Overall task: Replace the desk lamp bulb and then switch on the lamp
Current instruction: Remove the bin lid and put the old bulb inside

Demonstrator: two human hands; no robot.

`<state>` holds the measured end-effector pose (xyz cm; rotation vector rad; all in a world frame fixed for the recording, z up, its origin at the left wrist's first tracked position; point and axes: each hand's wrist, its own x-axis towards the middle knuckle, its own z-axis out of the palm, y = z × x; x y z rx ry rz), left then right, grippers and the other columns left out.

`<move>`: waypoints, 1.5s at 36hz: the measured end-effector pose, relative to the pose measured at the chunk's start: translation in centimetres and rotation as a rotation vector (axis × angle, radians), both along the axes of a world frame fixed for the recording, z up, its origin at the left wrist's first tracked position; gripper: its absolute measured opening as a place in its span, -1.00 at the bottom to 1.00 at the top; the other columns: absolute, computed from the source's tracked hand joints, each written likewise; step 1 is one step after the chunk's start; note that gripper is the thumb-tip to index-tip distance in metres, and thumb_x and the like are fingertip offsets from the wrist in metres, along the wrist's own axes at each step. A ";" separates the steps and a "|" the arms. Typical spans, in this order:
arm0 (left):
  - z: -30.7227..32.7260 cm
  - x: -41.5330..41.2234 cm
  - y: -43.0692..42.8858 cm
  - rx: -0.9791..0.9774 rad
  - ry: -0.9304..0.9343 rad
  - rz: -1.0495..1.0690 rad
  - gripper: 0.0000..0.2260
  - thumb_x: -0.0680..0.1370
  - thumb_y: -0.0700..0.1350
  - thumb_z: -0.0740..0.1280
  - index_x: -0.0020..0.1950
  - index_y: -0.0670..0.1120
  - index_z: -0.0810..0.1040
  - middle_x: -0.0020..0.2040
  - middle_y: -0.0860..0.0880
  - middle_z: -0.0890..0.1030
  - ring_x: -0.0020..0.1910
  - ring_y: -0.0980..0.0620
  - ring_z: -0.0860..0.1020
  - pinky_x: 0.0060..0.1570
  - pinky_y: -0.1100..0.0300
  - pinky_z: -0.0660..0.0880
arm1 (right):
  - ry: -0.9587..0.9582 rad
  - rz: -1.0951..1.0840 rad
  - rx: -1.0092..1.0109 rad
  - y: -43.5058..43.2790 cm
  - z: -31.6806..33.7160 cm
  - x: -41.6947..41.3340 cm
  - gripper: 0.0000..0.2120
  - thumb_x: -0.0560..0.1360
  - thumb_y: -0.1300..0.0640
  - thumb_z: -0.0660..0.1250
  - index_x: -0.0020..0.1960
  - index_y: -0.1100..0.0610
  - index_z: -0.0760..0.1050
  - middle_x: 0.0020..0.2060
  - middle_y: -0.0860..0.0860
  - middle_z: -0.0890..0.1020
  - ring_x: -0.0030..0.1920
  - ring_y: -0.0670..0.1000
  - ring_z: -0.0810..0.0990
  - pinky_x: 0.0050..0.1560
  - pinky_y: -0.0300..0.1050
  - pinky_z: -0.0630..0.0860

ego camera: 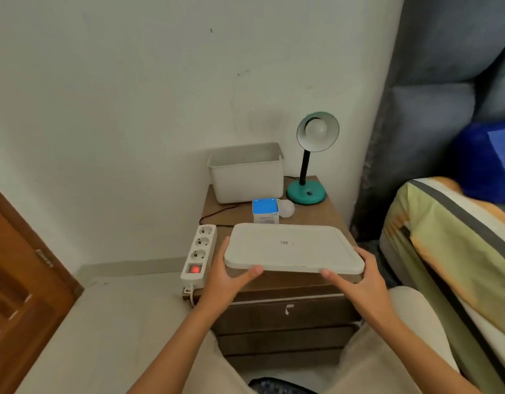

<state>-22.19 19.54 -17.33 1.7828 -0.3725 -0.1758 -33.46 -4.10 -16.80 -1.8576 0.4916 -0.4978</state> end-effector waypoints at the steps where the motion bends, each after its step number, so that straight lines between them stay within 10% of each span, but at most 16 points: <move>1: -0.7 -0.2 0.2 0.021 0.016 -0.002 -0.11 0.28 0.18 0.51 0.49 0.11 0.12 0.36 0.17 0.38 0.39 0.12 0.33 0.36 0.06 0.32 | 0.017 0.013 -0.007 -0.1 -0.7 -0.1 -0.15 0.17 -0.13 0.51 0.35 0.02 0.23 0.15 -0.09 0.42 0.13 -0.07 0.42 0.10 -0.20 0.41; 17: -6.5 5.5 -0.6 0.383 0.037 -0.033 -0.29 0.29 0.20 0.51 0.33 0.24 0.22 0.25 0.27 0.38 0.24 0.28 0.36 0.20 0.26 0.37 | 0.389 0.185 -0.182 -3.1 -5.7 7.2 -0.09 0.25 -0.07 0.54 0.44 0.10 0.14 0.34 0.06 0.38 0.25 0.03 0.40 0.21 -0.05 0.40; 22: -6.7 6.6 -0.4 0.651 -0.026 -0.163 -0.03 0.37 0.33 0.35 0.54 0.01 -0.15 0.55 0.07 -0.09 0.52 0.05 -0.08 0.47 0.01 -0.02 | 0.442 0.238 -0.299 -3.2 -5.1 7.9 -0.10 0.31 -0.08 0.50 0.47 0.14 0.09 0.42 0.10 0.28 0.37 0.10 0.31 0.32 -0.01 0.31; 30: -5.9 8.9 -1.7 0.927 -0.109 -0.190 0.06 0.34 0.48 0.16 0.51 -0.06 -0.34 0.51 -0.05 -0.38 0.48 -0.01 -0.37 0.42 0.00 -0.29 | 0.443 0.219 -0.437 -3.1 -5.3 11.7 -0.16 0.45 -0.21 0.26 0.51 0.16 -0.06 0.53 0.10 0.04 0.52 0.11 0.03 0.51 0.06 0.04; 54: -4.4 10.7 -3.1 0.741 -0.115 -0.045 -0.18 0.49 0.34 0.12 0.54 -0.05 -0.19 0.55 0.00 -0.26 0.52 0.03 -0.25 0.47 -0.02 -0.09 | 0.541 0.197 -0.535 -3.0 -5.6 12.8 -0.23 0.53 -0.13 0.17 0.51 0.20 -0.15 0.54 0.11 -0.09 0.54 0.09 -0.12 0.50 0.00 -0.11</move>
